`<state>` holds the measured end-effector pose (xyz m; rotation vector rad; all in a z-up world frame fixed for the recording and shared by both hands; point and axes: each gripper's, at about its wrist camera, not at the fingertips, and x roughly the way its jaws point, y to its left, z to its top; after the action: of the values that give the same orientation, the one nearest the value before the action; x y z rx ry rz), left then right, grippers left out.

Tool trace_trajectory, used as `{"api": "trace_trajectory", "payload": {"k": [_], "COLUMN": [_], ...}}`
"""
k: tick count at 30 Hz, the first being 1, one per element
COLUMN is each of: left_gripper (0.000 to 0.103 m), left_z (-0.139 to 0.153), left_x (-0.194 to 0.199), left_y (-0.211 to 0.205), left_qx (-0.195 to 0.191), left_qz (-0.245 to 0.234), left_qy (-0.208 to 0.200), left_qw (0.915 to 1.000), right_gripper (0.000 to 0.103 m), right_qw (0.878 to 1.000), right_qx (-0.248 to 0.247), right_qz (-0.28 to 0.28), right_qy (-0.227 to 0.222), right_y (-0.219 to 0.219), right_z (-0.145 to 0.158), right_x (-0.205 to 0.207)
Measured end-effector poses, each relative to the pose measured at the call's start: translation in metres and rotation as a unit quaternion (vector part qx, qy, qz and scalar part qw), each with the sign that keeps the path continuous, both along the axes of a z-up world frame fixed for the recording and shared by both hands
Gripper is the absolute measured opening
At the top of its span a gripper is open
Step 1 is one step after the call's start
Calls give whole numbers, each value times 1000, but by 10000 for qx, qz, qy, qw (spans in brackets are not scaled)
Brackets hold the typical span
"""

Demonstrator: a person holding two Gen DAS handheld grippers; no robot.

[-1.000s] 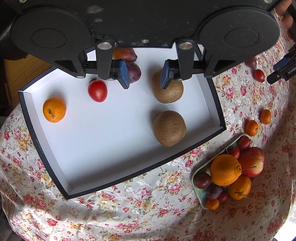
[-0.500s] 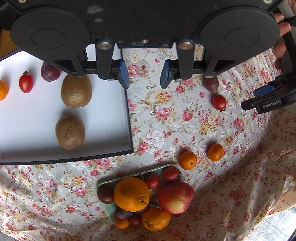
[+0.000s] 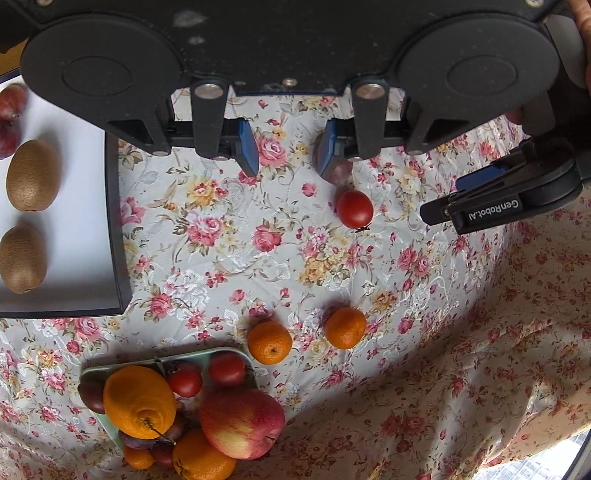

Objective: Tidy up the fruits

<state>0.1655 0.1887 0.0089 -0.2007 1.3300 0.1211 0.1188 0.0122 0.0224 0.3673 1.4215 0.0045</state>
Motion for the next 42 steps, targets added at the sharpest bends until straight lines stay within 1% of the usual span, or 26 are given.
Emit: {"api": "trace_trajectory", "payload": {"k": [7,11,16,18,20,24,26,31,33,39,42], "left_gripper": [59,59,59,59,59,59,59,59,59,59,59], "left_z": [-2,-4,-6,-5,-3,0,0,0,-3,-12,-15], "left_x": [-2,-2,-3,-3,-2,4,9,19,15,15,23], "left_y": [7,16,30,34,34,25,18,-5,-15,-31,-37], "left_qx": [-25,-35,-66,-120,-158,-71,-73,-33,-17,-37,143], "left_qz": [-24,88,251,309,325,182,132,-71,-164,-299,-371], "left_qy": [29,74,99,79,20,-130,-190,-329,-394,-607,-738], "left_qw": [10000,9999,9996,9994,9993,9997,9997,9994,9991,9977,9965], "right_gripper": [39,39,39,39,39,39,39,35,35,35,35], "right_qw": [9994,9990,9987,9990,9993,9995,9993,9992,9991,9986,9983], "right_qx": [-63,-77,-141,-159,-135,-159,-245,-241,-255,-101,33], "right_qz": [252,342,300,203,102,-12,-62,-115,-169,-429,-477], "right_qy": [207,272,379,369,326,256,266,293,283,289,337], "right_y": [35,52,66,67,65,54,47,26,17,-10,-16], "right_z": [-19,-27,-38,-38,-35,-29,-28,-27,-25,-19,-18], "right_x": [4,9,13,14,14,10,8,7,6,1,1]}}
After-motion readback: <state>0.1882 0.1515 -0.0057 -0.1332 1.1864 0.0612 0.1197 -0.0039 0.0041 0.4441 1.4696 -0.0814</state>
